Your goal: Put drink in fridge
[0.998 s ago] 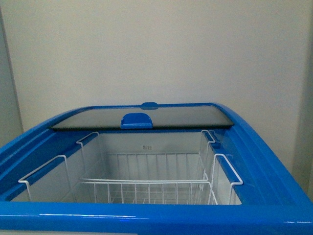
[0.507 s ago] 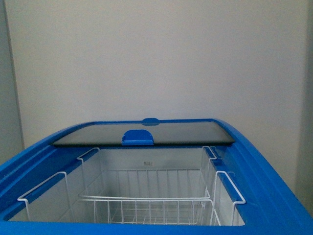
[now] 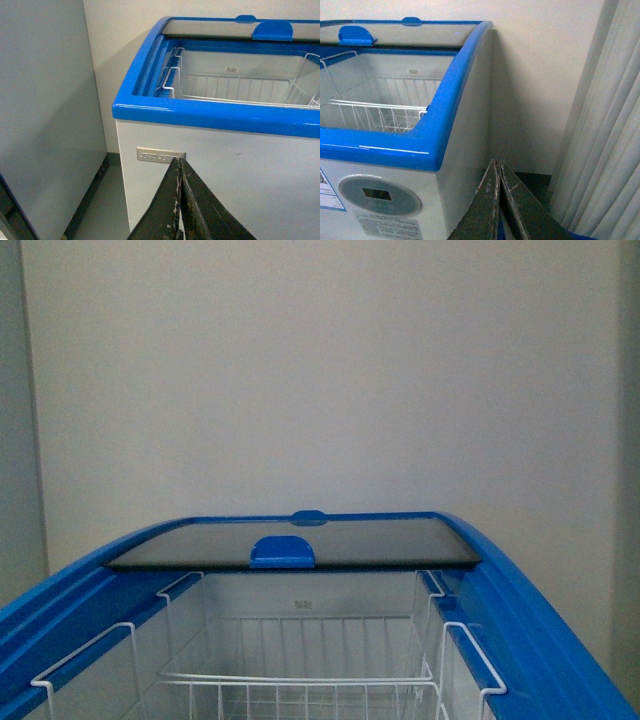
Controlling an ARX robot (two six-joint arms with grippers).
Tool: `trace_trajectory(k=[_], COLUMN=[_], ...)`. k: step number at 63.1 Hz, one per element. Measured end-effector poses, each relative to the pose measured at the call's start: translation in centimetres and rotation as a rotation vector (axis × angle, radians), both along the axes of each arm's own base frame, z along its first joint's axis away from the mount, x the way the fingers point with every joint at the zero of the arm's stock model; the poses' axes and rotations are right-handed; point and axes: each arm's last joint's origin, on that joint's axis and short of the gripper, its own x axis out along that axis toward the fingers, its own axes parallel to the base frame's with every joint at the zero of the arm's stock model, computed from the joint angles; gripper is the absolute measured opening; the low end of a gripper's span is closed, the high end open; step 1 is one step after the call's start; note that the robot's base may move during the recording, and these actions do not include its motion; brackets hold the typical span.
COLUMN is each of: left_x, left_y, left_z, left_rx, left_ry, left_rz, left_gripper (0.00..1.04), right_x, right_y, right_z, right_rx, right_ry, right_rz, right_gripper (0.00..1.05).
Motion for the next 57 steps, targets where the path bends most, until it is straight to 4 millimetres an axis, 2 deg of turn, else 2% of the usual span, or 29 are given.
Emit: trace_trajectory(k=[32,49,57], left_x=[0.0,0.0,0.0], left_y=[0.0,0.0,0.0], left_z=[0.0,0.0,0.0], left_rx=[0.0,0.0,0.0], left_ry=[0.0,0.0,0.0], left_rz=[0.0,0.0,0.0], left_gripper=[0.03,0.03,0.03], right_x=[-1.4,-1.9,-3.0], right_y=[0.0,0.0,0.0], right_z=[-1.8,-1.8,-2.0], right_rx=[0.0,0.0,0.0], right_ry=[-0.012,-0.02,-0.017], right_rz=[0.0,0.0,0.002], right_gripper=[0.03,0.03,0.03])
